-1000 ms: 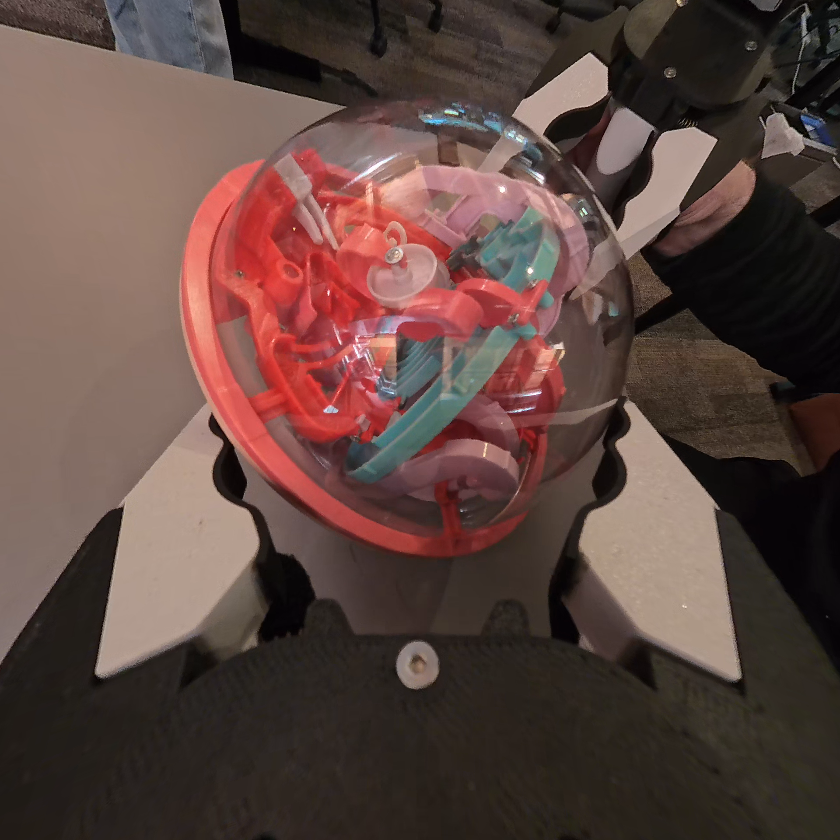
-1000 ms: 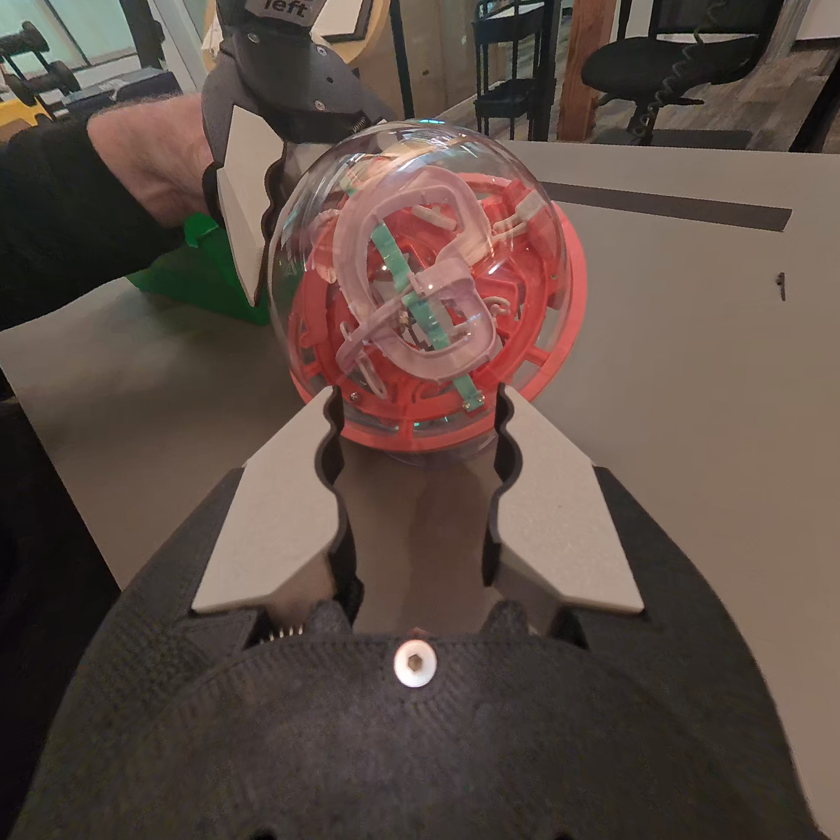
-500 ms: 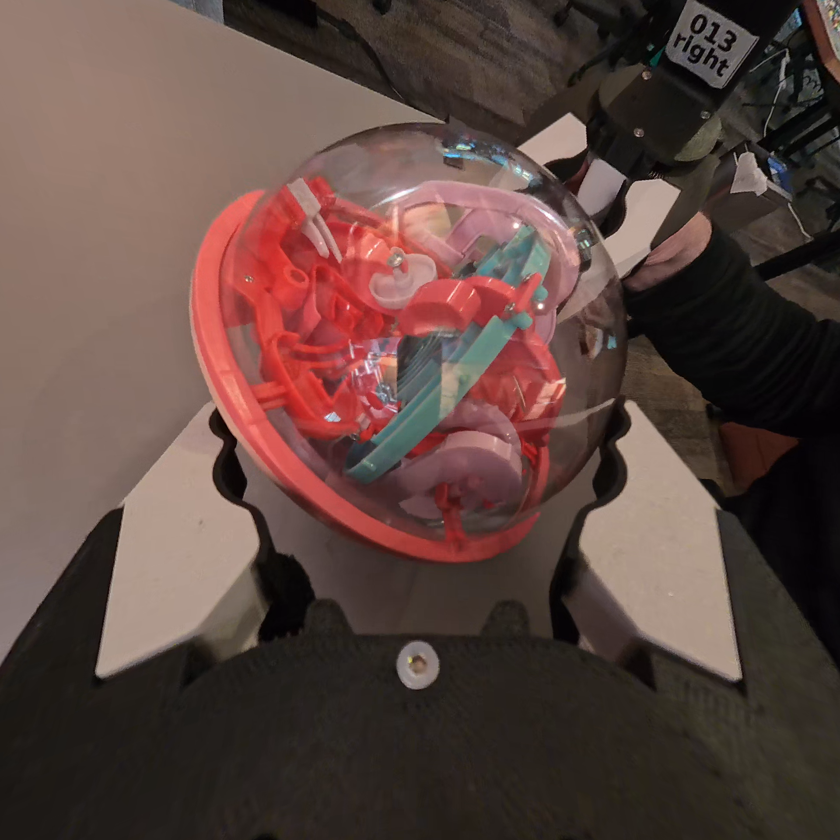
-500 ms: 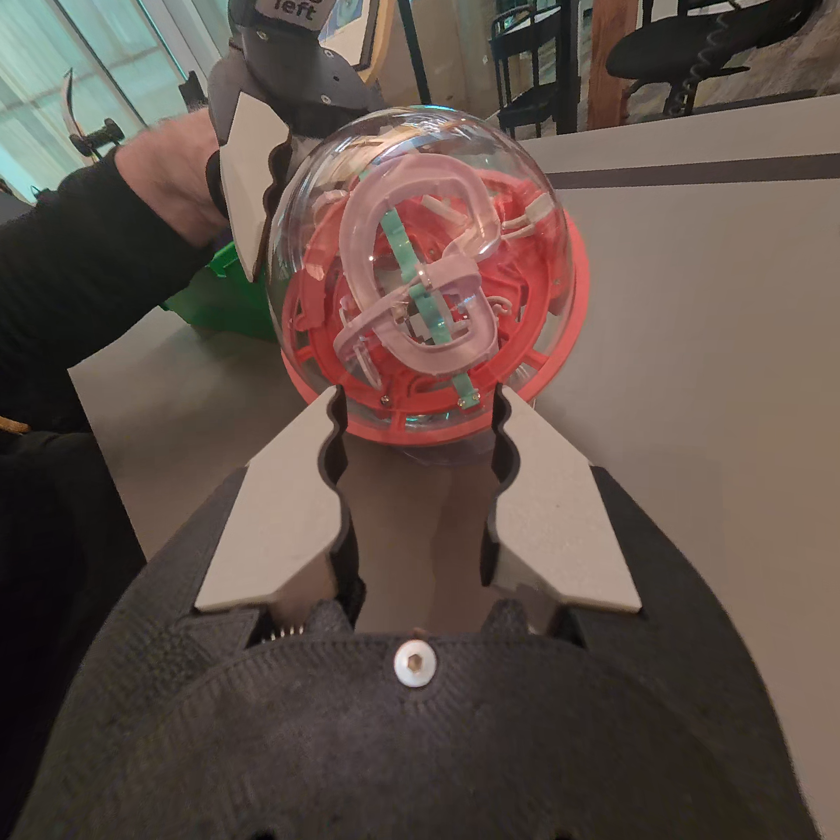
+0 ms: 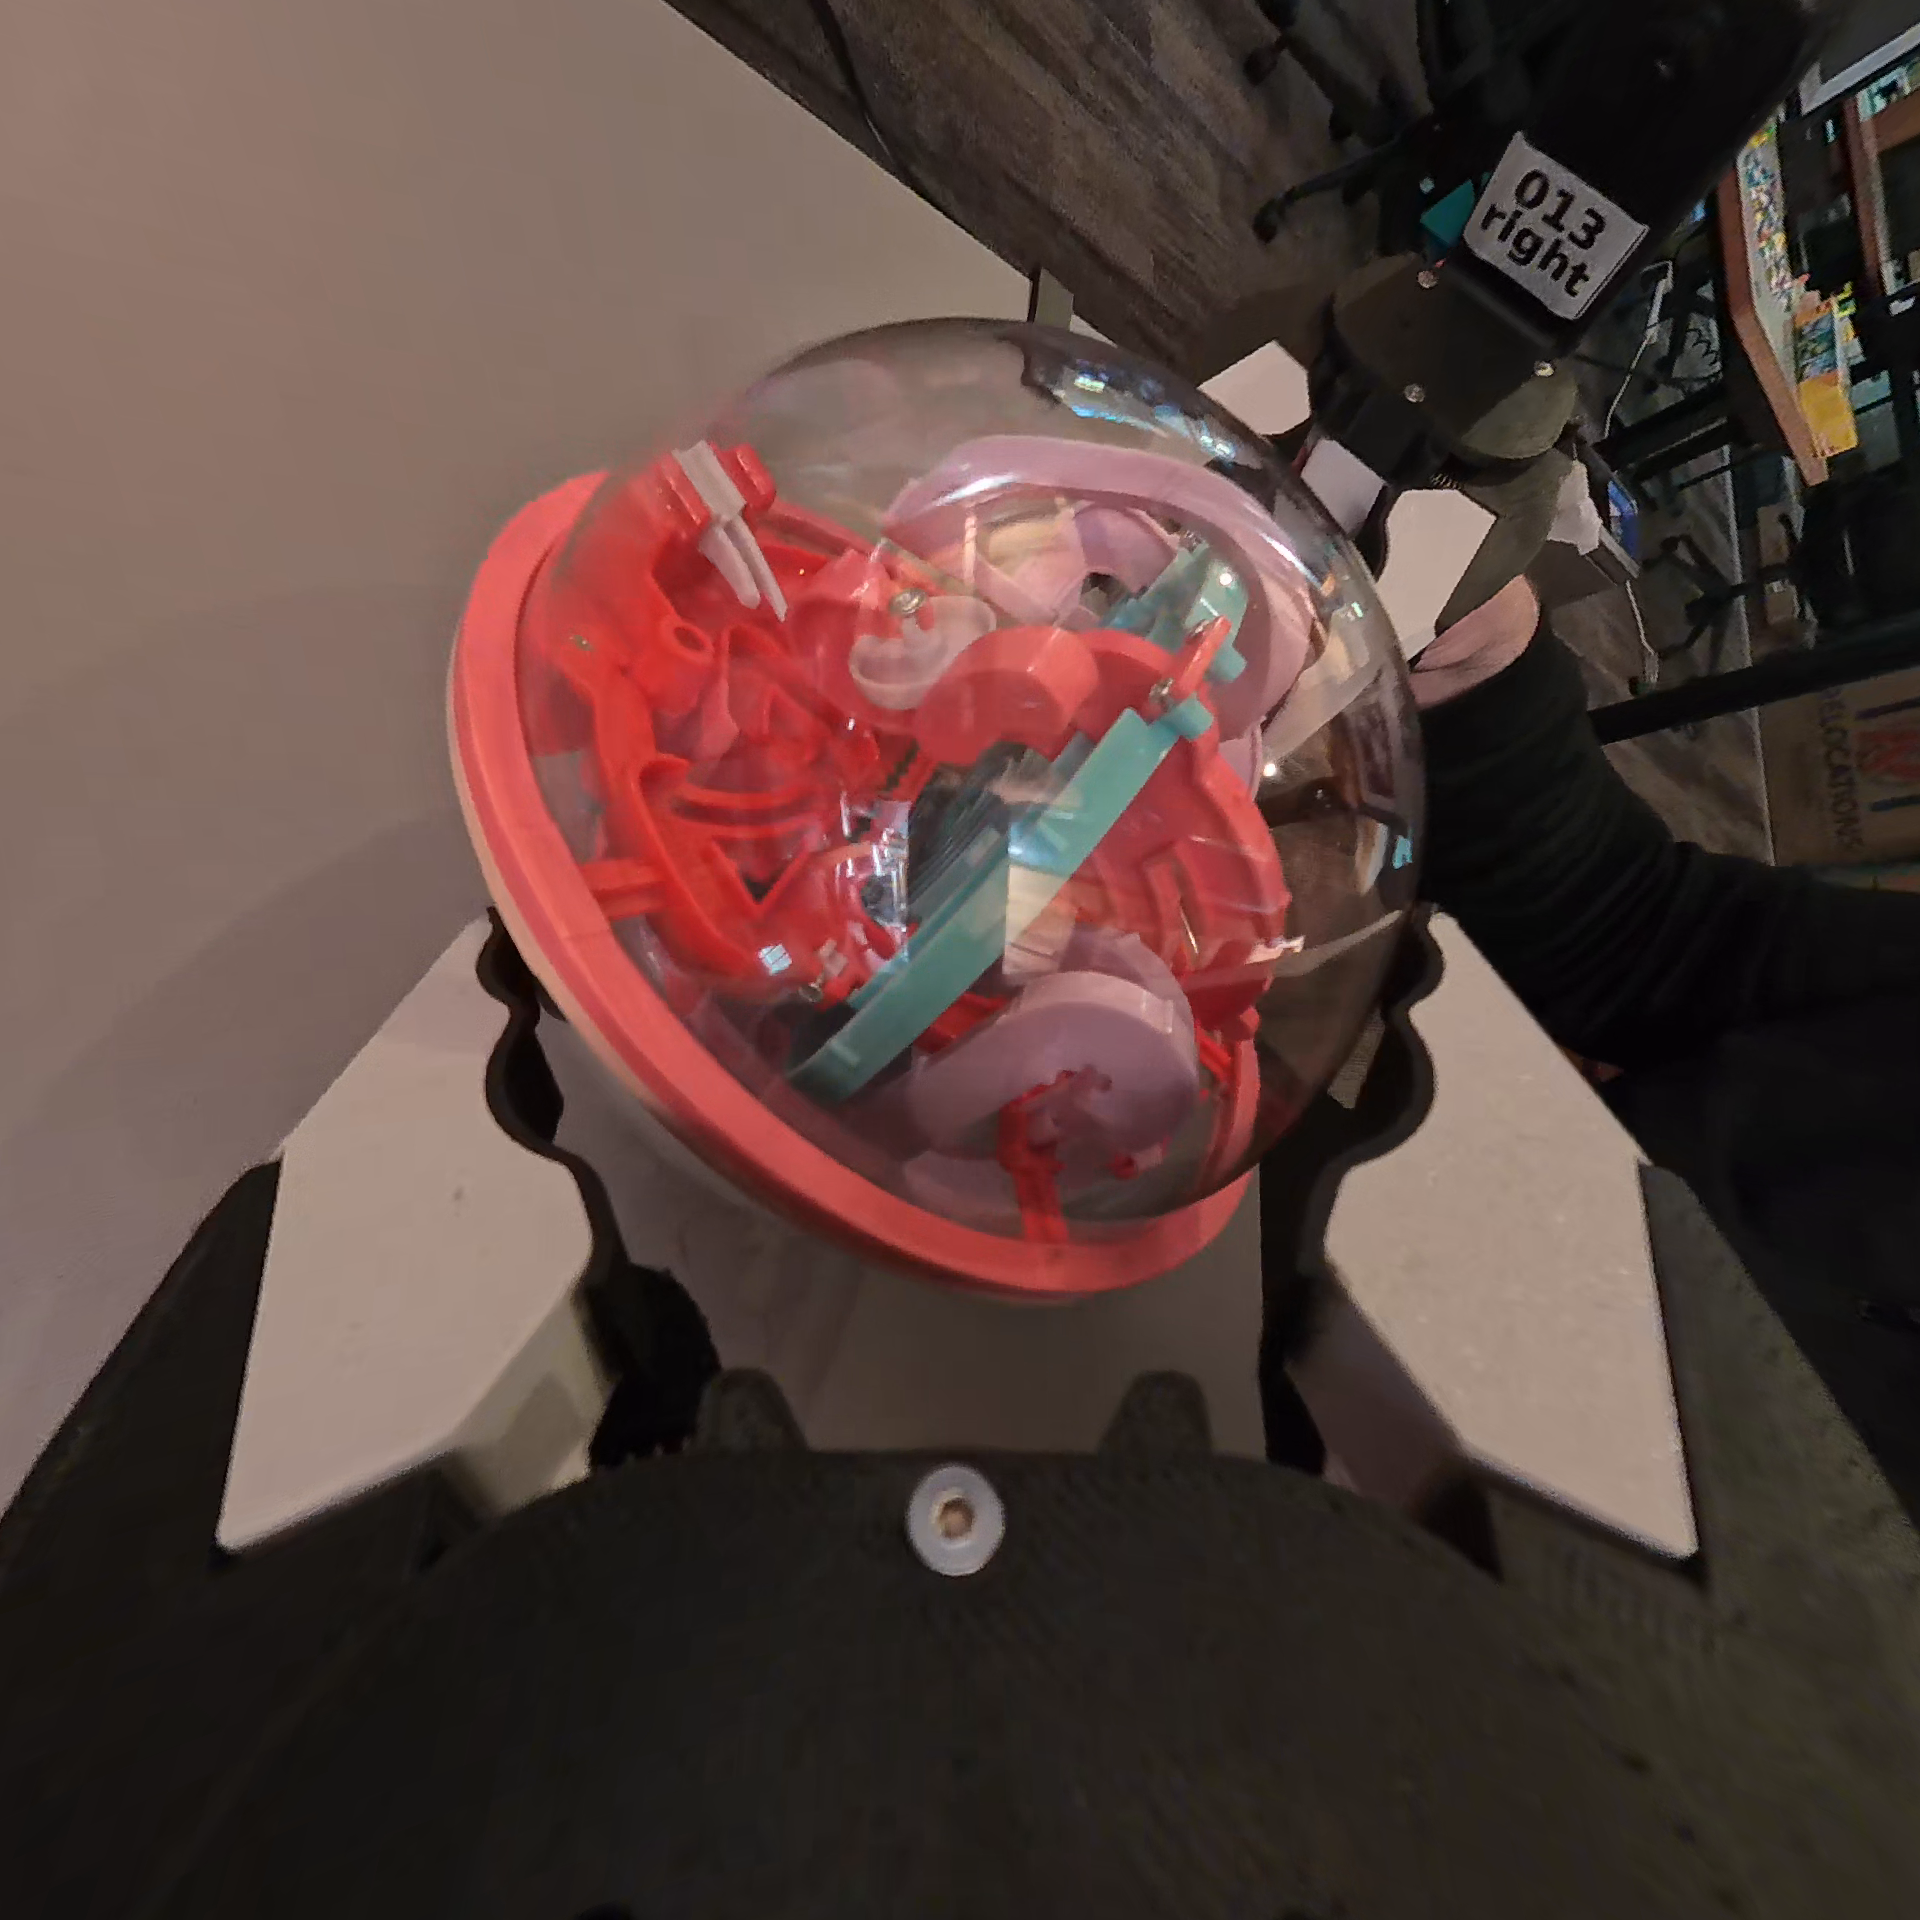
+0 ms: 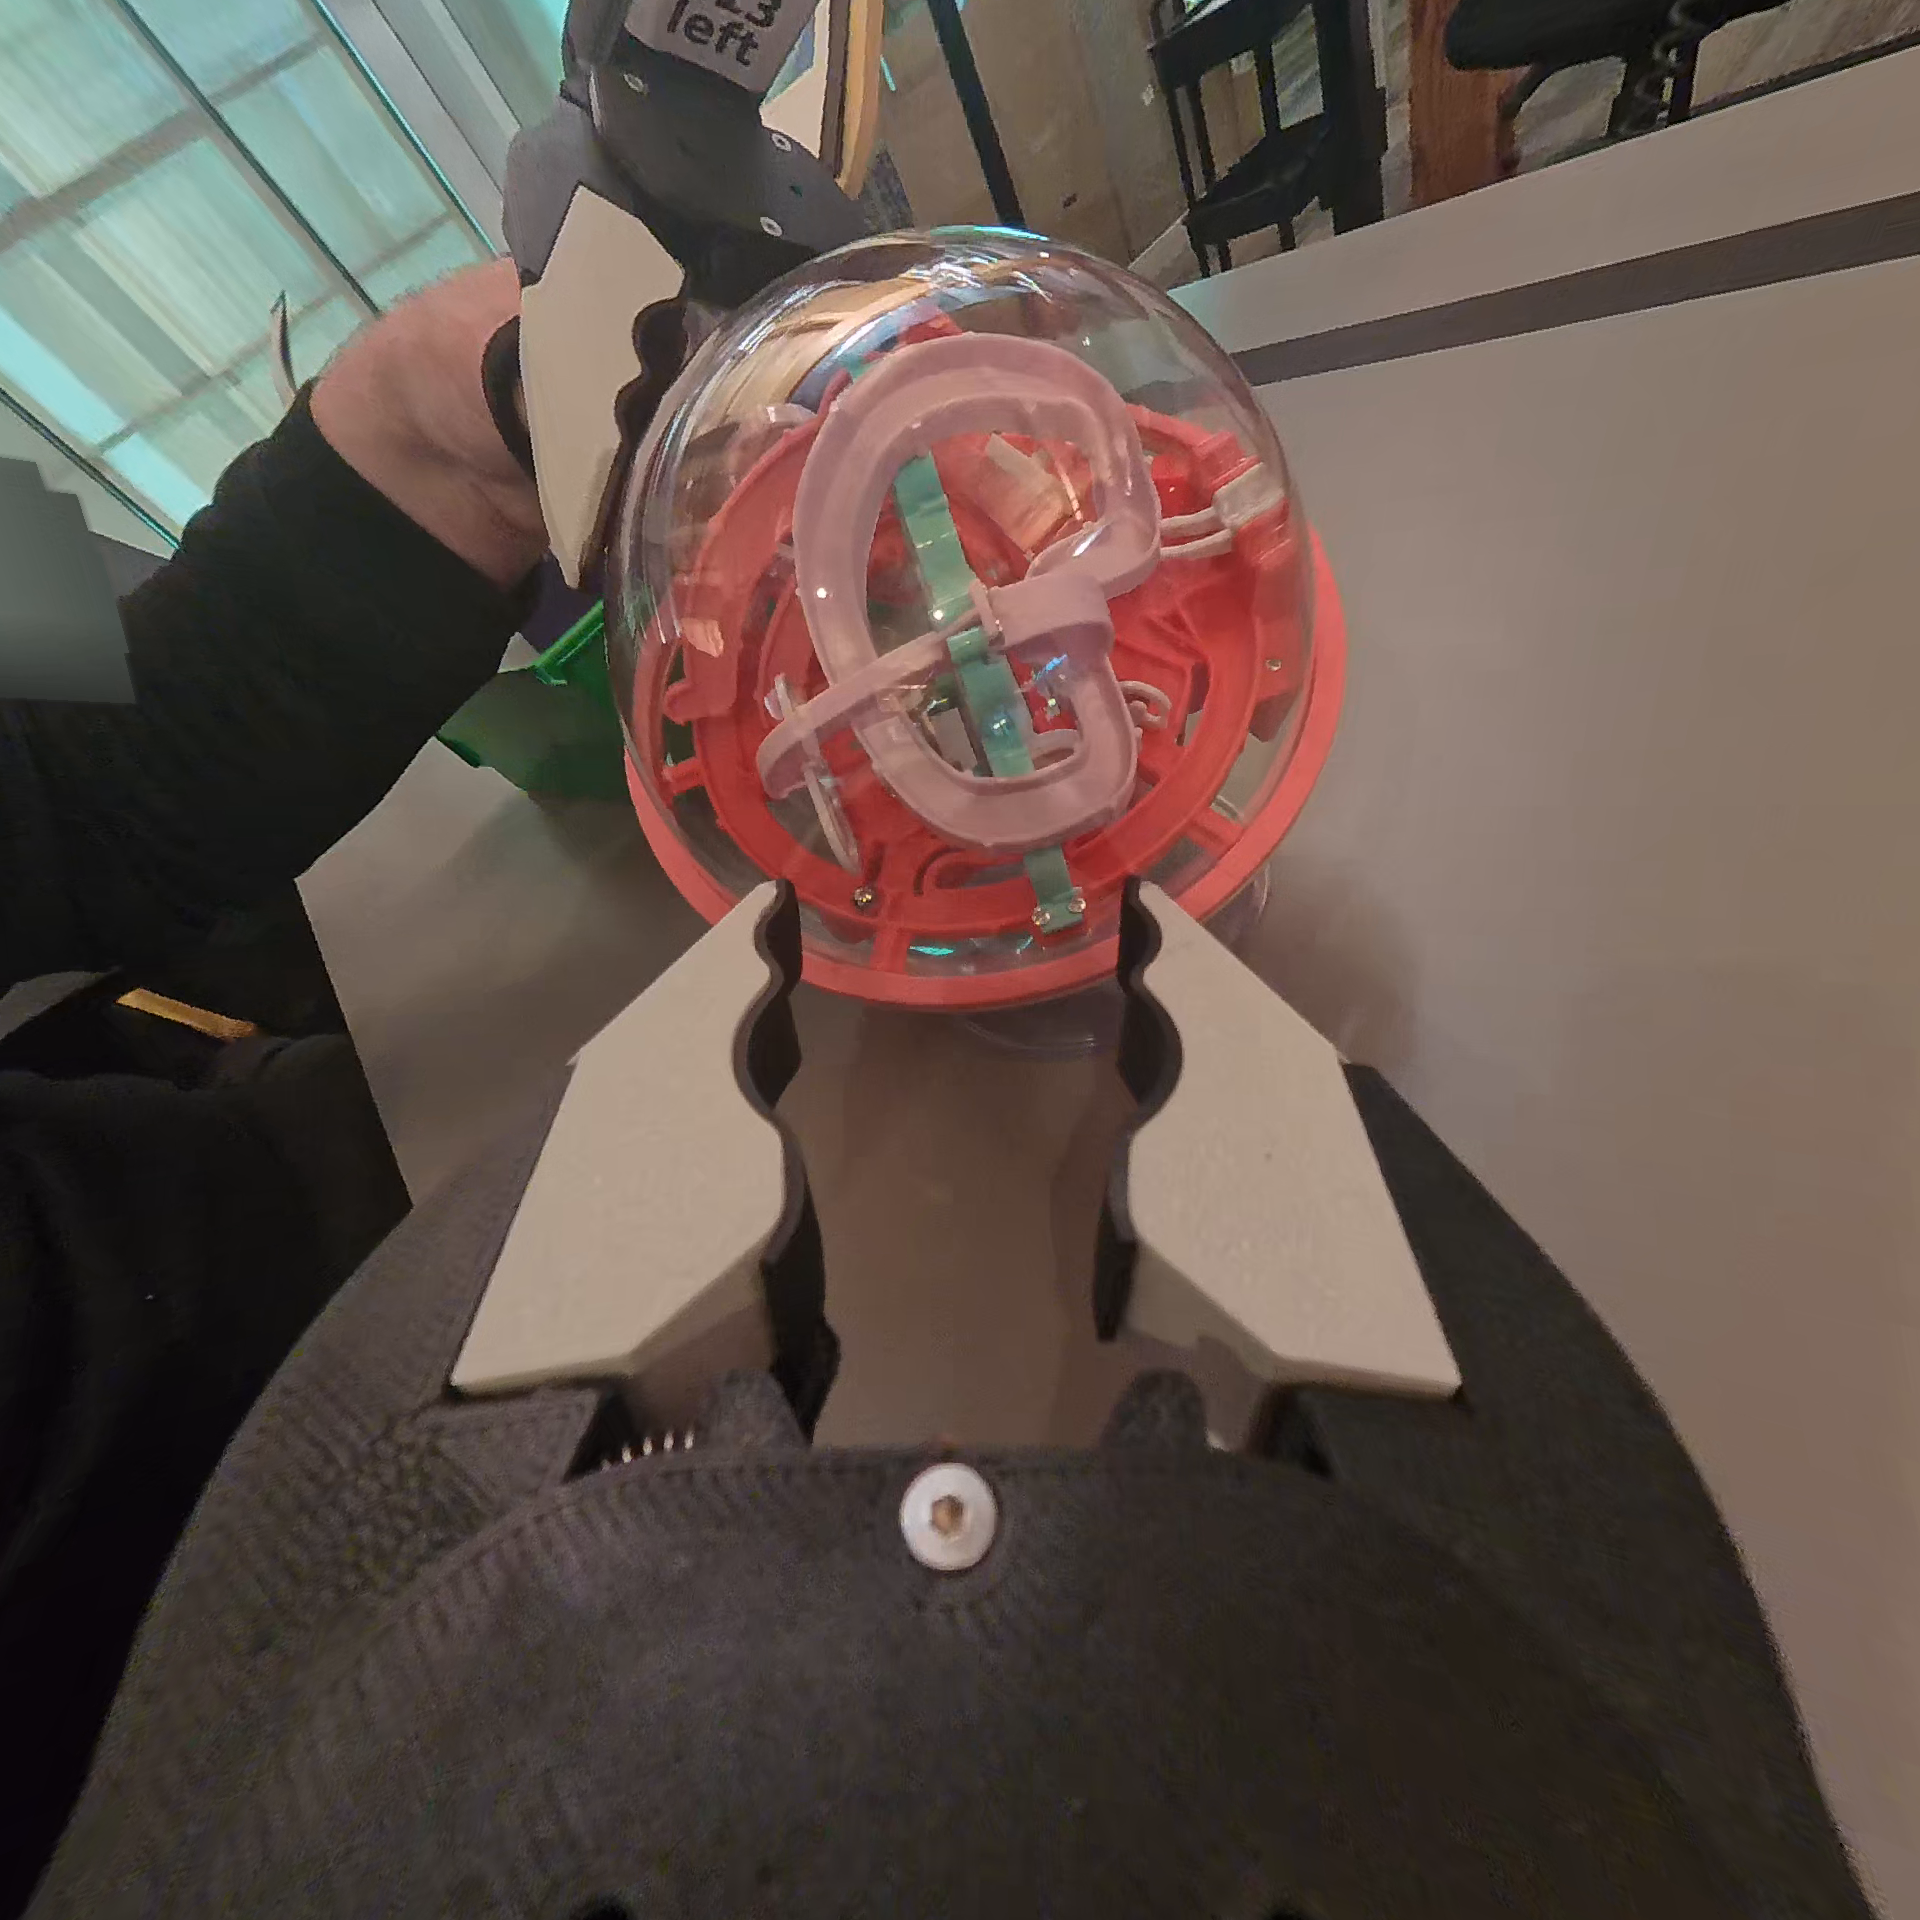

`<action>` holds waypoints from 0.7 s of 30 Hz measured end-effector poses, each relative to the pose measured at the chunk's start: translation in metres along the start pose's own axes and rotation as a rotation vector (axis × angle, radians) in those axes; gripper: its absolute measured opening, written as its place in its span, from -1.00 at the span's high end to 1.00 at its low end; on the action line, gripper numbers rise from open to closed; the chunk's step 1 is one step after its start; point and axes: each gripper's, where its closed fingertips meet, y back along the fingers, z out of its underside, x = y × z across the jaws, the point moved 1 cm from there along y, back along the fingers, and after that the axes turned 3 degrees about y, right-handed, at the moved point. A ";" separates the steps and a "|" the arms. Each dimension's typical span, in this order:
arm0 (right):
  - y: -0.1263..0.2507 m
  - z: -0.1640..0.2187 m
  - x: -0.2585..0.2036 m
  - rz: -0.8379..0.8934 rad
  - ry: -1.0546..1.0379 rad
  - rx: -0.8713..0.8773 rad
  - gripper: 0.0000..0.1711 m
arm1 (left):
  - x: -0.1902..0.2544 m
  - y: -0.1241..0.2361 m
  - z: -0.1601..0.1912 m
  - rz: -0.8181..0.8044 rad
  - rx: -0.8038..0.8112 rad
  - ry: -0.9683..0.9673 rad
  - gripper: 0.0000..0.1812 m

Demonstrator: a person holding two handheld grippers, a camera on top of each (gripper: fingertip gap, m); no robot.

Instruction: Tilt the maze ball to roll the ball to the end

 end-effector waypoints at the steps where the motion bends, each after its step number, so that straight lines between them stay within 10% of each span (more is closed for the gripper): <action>1: 0.000 0.000 0.001 -0.004 -0.006 0.004 0.30 | 0.000 0.000 0.000 0.000 -0.002 0.004 -0.70; 21: -0.003 -0.001 0.009 -0.058 -0.158 0.033 0.33 | -0.007 0.001 -0.012 0.016 -0.060 0.111 -0.70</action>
